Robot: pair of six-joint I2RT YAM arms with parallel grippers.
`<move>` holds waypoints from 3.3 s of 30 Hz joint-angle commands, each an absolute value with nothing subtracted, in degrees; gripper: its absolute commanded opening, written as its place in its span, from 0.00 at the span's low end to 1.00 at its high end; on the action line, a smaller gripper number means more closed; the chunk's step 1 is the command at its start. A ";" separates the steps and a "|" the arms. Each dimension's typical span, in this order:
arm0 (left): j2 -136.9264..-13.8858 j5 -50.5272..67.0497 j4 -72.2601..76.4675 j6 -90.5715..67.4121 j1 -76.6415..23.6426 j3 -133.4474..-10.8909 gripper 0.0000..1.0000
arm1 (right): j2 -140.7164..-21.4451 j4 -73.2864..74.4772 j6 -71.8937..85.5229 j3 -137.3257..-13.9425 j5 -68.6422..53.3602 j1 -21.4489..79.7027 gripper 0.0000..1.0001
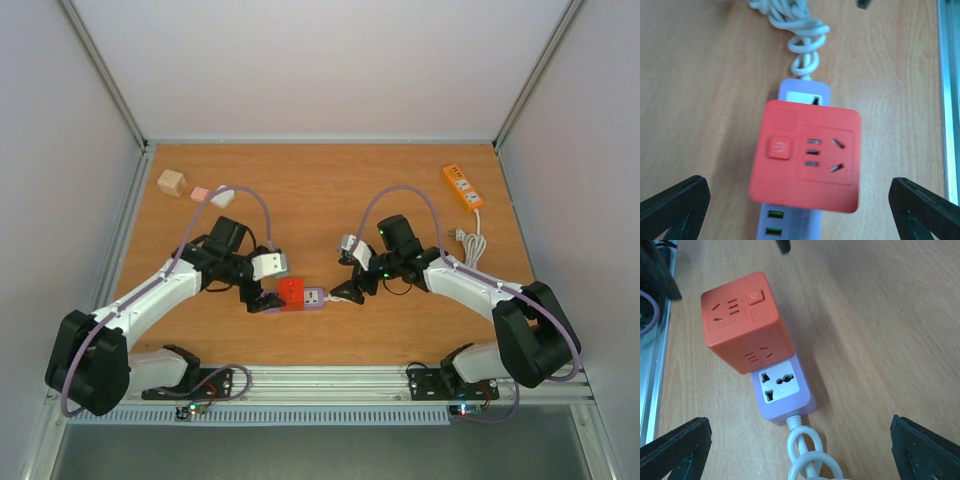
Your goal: Pull the plug off the socket
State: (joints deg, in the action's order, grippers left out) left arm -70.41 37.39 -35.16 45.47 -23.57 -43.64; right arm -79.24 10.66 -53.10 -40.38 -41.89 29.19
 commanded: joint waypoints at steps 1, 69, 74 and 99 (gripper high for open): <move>-69.74 33.84 -29.74 46.17 -27.58 -41.55 1.00 | -80.32 7.08 -54.82 -39.82 -44.17 29.33 0.98; -64.80 45.03 -29.59 58.58 -22.23 -35.39 0.31 | -106.02 -21.73 -51.33 -43.26 -33.04 50.29 0.45; -64.07 45.97 -30.64 57.71 -22.16 -36.52 0.29 | -105.99 -20.60 -51.66 -42.92 -32.81 50.32 0.34; -63.31 47.40 -31.20 56.81 -22.06 -37.56 0.25 | -107.22 -18.13 -51.68 -43.42 -32.52 49.75 0.24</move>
State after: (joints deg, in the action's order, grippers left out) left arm -63.99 38.35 -35.33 57.28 -21.82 -35.14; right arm -105.06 -19.92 -51.55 -42.94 -35.79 49.82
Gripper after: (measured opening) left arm 0.645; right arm 0.534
